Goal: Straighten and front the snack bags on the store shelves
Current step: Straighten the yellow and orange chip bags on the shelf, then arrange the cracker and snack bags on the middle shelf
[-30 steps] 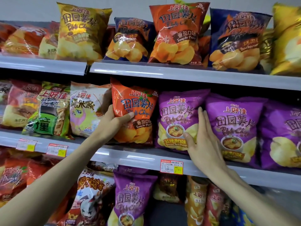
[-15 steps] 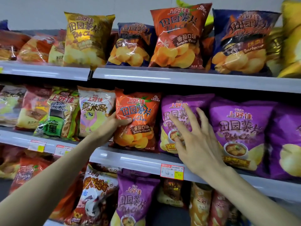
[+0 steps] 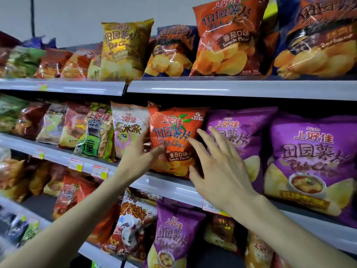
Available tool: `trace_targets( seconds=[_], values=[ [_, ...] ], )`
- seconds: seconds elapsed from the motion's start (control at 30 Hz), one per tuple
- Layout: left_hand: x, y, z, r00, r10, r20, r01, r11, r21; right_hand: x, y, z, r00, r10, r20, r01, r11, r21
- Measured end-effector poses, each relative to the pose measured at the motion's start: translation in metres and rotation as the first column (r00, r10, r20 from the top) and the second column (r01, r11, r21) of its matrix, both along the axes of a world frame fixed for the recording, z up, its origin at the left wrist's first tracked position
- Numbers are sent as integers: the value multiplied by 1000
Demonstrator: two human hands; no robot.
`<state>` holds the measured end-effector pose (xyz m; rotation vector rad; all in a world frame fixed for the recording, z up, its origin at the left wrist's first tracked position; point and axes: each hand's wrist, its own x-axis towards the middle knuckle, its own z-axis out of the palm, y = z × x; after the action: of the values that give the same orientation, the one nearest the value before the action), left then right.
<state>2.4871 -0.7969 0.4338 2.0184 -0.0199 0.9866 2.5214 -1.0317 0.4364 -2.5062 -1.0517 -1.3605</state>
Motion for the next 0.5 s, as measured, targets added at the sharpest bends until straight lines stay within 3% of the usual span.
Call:
trace_targets(
  seconds=[0.23,0.4,0.5],
  values=[
    [-21,17,6,996,84,23,-87,975,206,-12,55,-3,992,116,46,-115,993,-11],
    [-6,34,12,999,-41,4,39,978,207,-3,77,-4,1000,-18,22,17,1000,23],
    [7,46,11,997,-82,8,75,944,321,5,83,-7,991,-133,-11,133,991,31]
  ],
)
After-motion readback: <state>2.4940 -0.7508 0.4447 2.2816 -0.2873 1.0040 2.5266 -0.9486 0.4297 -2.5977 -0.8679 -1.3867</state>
